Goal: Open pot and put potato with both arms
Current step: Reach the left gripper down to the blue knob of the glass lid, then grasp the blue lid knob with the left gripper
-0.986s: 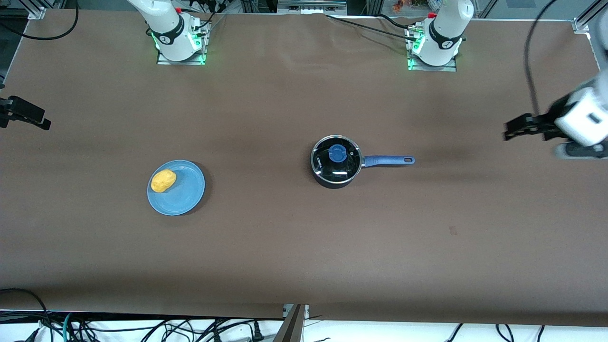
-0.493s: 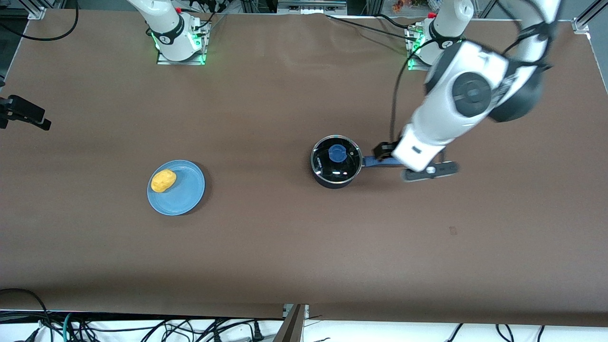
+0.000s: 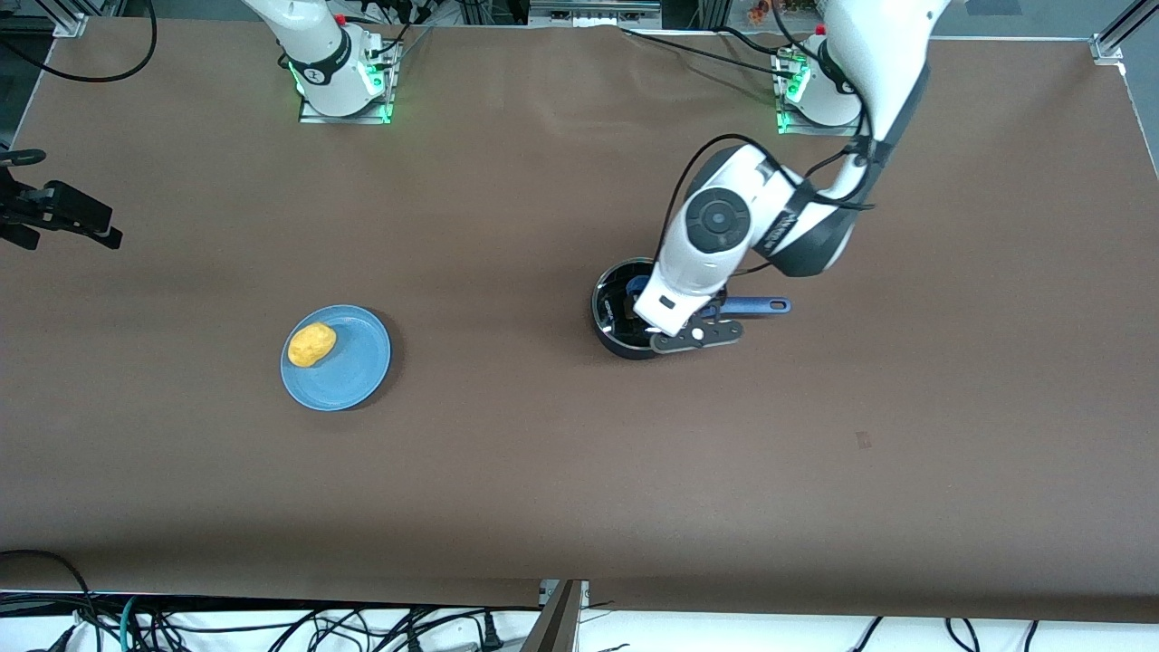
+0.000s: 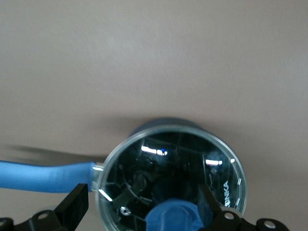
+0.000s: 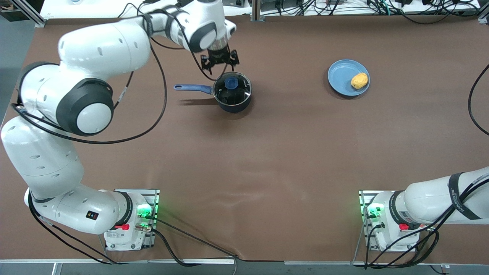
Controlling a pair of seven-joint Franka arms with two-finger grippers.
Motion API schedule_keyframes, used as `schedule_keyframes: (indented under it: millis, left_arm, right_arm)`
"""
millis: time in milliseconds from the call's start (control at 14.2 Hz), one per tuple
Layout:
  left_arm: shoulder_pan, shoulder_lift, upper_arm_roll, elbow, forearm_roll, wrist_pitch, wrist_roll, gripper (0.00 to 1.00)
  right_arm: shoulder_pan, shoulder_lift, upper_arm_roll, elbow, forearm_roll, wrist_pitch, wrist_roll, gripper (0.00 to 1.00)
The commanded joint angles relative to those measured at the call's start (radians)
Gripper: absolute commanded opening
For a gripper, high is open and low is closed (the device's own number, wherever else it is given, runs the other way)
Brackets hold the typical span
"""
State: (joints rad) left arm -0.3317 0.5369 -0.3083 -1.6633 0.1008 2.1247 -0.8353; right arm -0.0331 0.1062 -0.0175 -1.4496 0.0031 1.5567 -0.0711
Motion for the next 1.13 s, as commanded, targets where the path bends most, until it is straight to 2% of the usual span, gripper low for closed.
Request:
schedule_keyframes:
  millis: [0,282,563,915,986,1056]
  left_arm:
    - [0.0,-0.023,-0.032,-0.026,0.03,0.011,-0.077,1.0]
    - [-0.007,-0.021,-0.054,-0.038,0.031,0.012,-0.093,1.0]
    - [-0.01,-0.025,-0.094,-0.09,0.134,0.027,-0.139,1.0]
    - [-0.01,-0.023,-0.104,-0.095,0.137,0.041,-0.143,1.0]
    - [-0.007,-0.023,-0.104,-0.095,0.135,0.04,-0.145,0.86]
    - [-0.006,-0.023,-0.104,-0.093,0.137,0.041,-0.145,0.84]
  right_arm:
    - [-0.001,0.009,-0.001,0.029,0.0,-0.021,-0.009,1.0]
    - [-0.002,0.007,-0.004,0.029,-0.003,-0.021,-0.01,1.0]
    - [-0.004,0.007,-0.005,0.029,0.004,-0.021,-0.009,1.0]
    - [-0.004,0.012,-0.005,0.026,0.006,-0.023,-0.009,1.0]
    - [-0.004,0.01,-0.005,0.017,0.008,-0.014,-0.009,1.0]
    - [-0.005,0.013,-0.005,0.017,0.009,-0.012,-0.009,1.0]
